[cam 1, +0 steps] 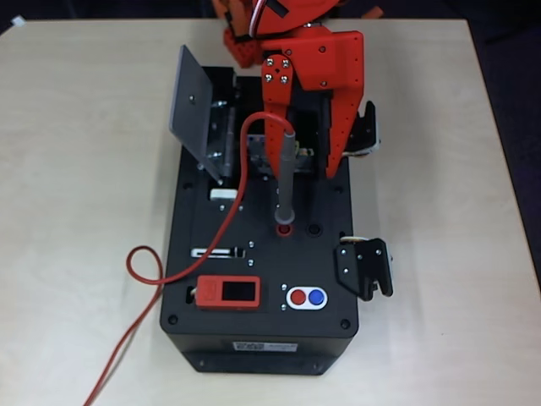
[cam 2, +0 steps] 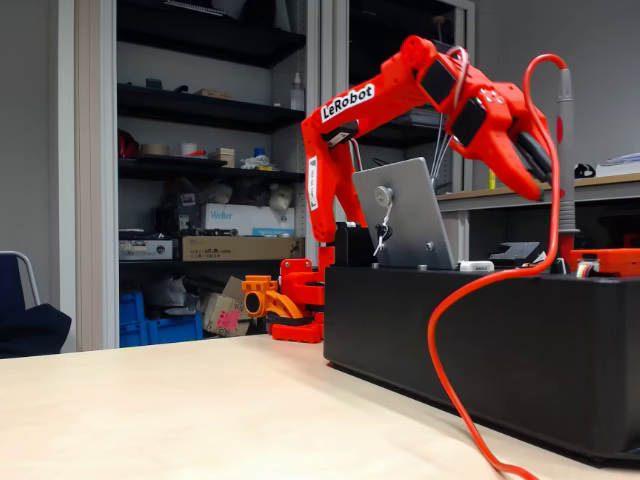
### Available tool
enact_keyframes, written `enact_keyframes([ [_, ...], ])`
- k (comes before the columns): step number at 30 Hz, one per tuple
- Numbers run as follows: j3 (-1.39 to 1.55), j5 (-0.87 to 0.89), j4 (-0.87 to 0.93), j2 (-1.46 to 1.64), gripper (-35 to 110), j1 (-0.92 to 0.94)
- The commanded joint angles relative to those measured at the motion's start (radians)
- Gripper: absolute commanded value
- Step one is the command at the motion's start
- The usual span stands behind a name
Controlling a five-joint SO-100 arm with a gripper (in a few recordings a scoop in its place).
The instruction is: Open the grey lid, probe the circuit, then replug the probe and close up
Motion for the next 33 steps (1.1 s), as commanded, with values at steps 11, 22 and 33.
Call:
enact_keyframes([
  [11, -0.209, -0.192, 0.173, -0.158, 12, 0.078],
  [22, -0.454, -0.213, 0.273, -0.319, 11, 0.101],
  [33, -0.508, -0.120, 0.287, -0.357, 11, 0.043],
])
